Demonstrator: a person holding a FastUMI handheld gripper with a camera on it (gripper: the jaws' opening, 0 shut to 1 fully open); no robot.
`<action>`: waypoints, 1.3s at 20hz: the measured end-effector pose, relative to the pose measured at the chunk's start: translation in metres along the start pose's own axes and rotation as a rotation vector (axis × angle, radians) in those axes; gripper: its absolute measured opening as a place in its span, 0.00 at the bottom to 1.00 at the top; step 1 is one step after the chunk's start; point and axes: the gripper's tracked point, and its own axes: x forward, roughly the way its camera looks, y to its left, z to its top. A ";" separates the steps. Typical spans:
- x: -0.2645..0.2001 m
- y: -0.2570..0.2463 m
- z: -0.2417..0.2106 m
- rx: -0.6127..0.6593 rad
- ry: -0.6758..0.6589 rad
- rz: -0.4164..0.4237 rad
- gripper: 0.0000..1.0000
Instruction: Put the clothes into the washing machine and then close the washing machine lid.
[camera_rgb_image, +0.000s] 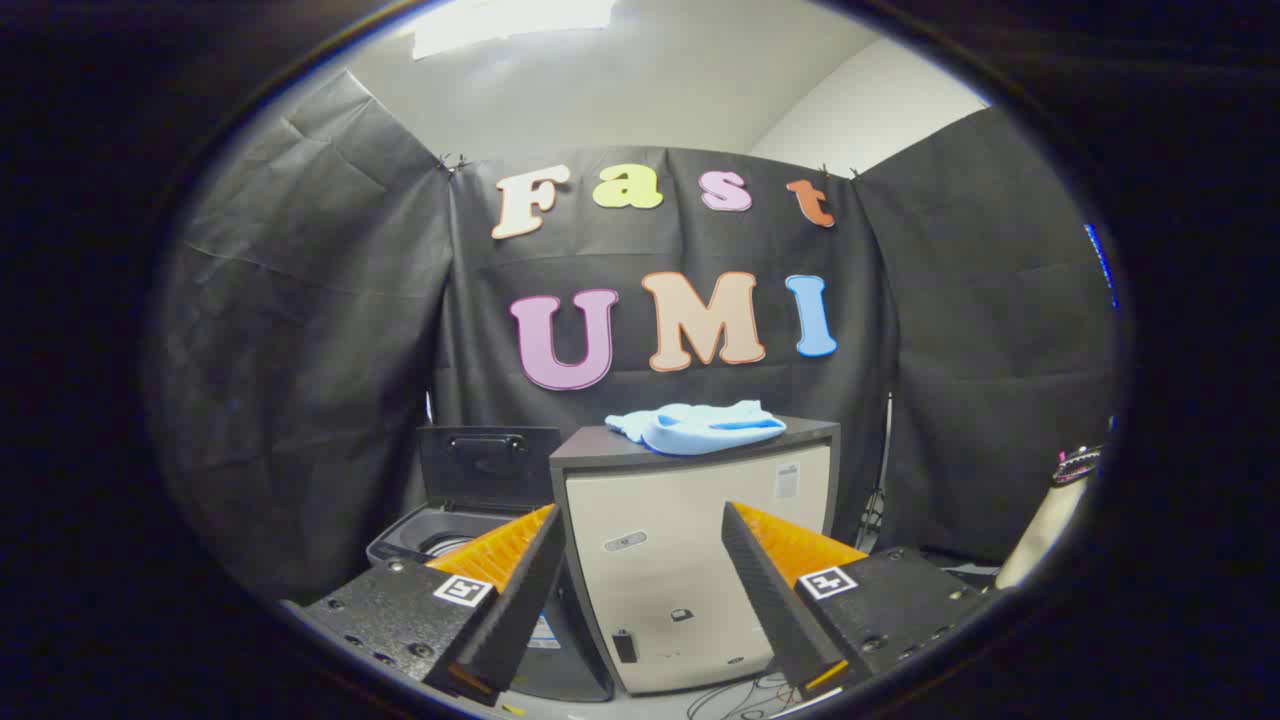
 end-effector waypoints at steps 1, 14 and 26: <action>0.000 -0.001 -0.001 -0.001 0.001 -0.003 0.96; 0.005 0.006 -0.012 -0.022 0.041 -0.009 0.96; 0.103 -0.025 0.041 0.072 0.111 -0.026 0.97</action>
